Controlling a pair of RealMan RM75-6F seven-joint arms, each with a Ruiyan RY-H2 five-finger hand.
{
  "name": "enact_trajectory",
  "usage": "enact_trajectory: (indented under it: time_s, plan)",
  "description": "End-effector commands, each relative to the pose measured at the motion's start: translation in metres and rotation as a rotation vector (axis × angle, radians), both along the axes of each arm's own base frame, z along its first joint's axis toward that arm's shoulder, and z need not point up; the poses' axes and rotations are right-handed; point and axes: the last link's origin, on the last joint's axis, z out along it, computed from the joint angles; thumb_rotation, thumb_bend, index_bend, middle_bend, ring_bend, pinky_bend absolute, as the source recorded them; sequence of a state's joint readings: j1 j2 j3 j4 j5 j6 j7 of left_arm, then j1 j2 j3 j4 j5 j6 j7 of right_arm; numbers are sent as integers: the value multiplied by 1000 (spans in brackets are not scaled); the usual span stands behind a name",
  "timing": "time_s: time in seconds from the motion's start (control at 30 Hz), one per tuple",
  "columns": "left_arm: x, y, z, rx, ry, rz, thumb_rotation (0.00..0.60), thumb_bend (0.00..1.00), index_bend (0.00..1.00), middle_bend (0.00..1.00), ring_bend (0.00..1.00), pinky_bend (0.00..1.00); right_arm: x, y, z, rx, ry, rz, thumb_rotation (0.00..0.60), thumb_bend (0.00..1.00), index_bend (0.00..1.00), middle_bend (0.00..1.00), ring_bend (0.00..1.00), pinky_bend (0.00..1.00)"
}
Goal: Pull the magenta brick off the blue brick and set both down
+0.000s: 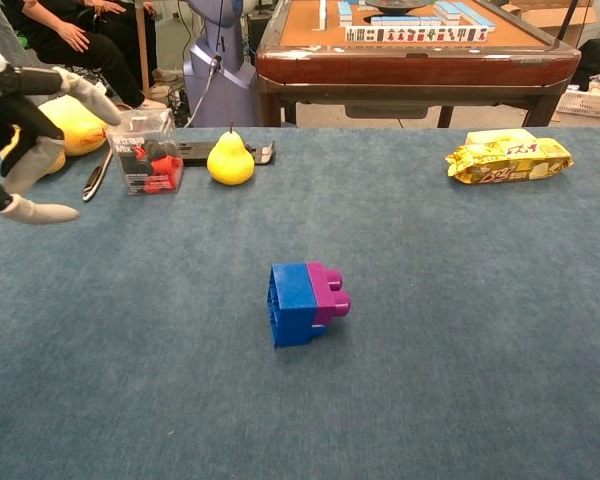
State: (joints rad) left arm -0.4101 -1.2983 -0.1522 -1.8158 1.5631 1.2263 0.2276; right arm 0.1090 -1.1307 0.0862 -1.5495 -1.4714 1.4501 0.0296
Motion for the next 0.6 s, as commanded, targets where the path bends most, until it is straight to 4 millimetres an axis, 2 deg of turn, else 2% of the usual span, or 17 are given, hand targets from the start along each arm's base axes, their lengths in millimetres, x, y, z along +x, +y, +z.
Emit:
enact_trajectory:
  time_s: [0.03,0.27,0.6]
  plan:
    - [17,6,-9,-46,-1,-24,600,0,292,814,749,934,0,0,1,-3,1,2,600,0,194,344,257,438]
    - [41,15,-29,-144,18,-50,600,0,128,825,758,944,5,-2,6,-10,4,16,600,0,194,348,261,439]
    - [68,21,-61,-250,26,-84,600,0,122,887,814,986,11,0,13,-22,20,23,600,0,194,353,264,440]
